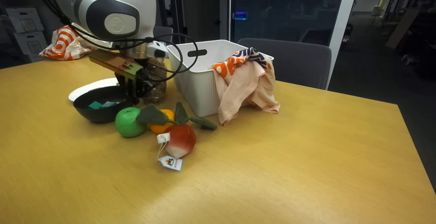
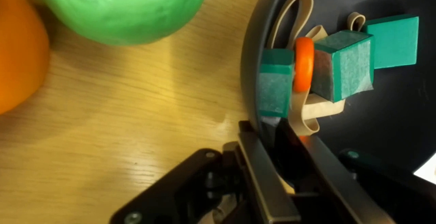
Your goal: Pour the items in the black bowl onto the white plate then put the fruits and radish in the bowl.
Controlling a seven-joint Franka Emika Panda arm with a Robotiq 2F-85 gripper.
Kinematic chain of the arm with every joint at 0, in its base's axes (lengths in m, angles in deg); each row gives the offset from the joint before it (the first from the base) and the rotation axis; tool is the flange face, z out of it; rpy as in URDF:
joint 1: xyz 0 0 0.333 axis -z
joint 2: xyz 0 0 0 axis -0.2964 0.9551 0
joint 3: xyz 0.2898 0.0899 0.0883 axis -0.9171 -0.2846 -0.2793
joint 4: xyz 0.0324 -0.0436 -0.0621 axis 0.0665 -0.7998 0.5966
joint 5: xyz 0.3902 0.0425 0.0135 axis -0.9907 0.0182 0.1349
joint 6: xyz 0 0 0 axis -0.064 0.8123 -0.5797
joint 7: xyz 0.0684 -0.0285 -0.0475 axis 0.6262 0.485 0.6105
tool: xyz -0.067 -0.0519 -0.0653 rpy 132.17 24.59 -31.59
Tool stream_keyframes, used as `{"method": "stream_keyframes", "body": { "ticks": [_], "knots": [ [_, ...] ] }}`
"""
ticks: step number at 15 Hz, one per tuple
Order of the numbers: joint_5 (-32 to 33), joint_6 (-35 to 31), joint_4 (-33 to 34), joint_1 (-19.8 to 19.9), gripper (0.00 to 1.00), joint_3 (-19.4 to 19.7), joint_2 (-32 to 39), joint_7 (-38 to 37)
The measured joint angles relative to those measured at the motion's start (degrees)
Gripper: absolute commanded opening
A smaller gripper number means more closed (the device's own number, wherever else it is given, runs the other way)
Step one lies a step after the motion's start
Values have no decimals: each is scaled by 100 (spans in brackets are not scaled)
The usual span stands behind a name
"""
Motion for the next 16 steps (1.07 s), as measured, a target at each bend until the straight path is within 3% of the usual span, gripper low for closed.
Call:
{"method": "stream_keyframes", "body": {
  "ticks": [10,16],
  "knots": [
    [327,126,-244,51,10,63,-202,-183],
    [836,1189,-448,18,9,65,-1014,-405]
  ]
}}
